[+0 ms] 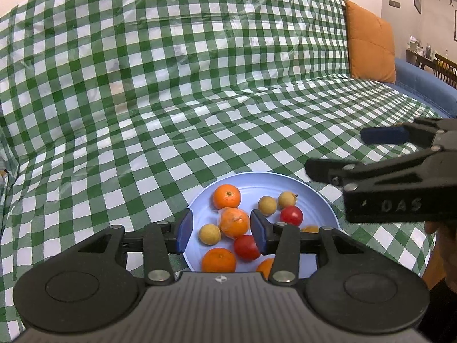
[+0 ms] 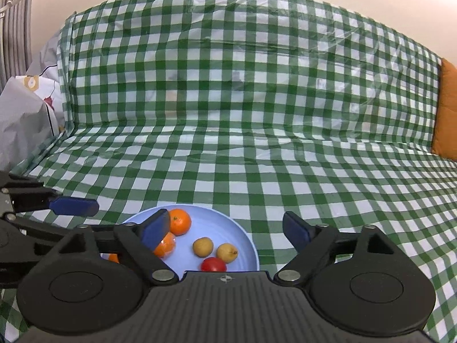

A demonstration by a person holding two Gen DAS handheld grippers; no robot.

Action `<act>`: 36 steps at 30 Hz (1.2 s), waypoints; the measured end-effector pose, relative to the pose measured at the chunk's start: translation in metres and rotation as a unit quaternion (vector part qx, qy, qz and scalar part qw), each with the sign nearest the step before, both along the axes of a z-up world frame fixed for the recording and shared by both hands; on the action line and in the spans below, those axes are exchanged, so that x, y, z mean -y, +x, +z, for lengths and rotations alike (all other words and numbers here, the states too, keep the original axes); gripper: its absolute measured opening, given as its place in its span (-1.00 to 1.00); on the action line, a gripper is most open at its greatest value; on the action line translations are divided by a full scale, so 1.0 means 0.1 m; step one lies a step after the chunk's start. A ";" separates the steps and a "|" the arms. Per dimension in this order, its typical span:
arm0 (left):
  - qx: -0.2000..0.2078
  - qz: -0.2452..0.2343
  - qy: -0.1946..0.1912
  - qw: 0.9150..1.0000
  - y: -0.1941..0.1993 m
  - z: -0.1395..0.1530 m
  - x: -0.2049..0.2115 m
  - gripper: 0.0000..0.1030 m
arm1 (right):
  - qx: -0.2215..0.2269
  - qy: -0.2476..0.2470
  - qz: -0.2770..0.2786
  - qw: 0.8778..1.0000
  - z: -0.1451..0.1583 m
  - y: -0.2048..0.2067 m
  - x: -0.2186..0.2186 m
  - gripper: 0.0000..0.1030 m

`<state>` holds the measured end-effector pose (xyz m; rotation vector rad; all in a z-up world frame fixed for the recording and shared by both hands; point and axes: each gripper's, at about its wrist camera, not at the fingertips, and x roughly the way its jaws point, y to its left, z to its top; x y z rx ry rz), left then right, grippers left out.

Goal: Organize fruits

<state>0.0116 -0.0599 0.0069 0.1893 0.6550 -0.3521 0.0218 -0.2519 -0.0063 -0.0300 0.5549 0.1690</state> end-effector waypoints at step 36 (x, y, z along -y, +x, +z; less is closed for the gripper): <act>-0.088 0.124 -0.027 0.988 -0.27 0.10 -0.27 0.99 | -0.149 0.046 -0.076 0.985 0.04 -0.23 0.05 0.99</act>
